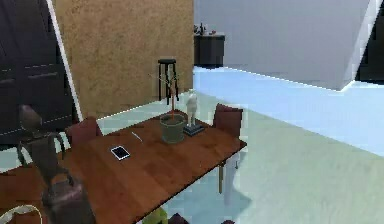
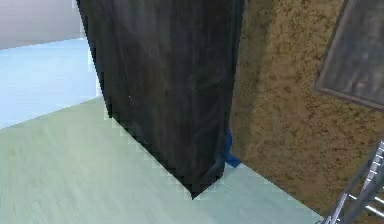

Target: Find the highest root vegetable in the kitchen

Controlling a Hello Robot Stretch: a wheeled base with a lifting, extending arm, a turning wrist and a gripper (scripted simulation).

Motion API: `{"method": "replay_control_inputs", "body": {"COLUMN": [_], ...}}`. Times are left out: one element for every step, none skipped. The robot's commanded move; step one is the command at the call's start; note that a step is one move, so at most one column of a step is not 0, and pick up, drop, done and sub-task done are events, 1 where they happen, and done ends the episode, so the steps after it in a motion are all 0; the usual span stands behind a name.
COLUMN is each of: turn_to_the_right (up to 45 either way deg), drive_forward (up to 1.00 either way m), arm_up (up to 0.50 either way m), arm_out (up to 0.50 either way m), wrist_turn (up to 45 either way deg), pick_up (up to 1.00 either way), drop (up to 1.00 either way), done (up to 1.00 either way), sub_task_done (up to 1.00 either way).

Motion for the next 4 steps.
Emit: {"method": "replay_control_inputs", "body": {"turn_to_the_right": [-45.0, -45.0, -42.0, 0.0], "drive_forward": [0.00, 0.00, 0.00, 0.15], "arm_up": [0.00, 0.00, 0.00, 0.00], "arm_out": [0.00, 0.00, 0.00, 0.00], "wrist_turn": [0.0, 0.0, 0.0, 0.0], "pick_up": [0.00, 0.00, 0.00, 0.00], "drop": [0.00, 0.00, 0.00, 0.00], "done": [0.00, 0.00, 0.00, 0.00], "sub_task_done": [0.00, 0.00, 0.00, 0.00]}}
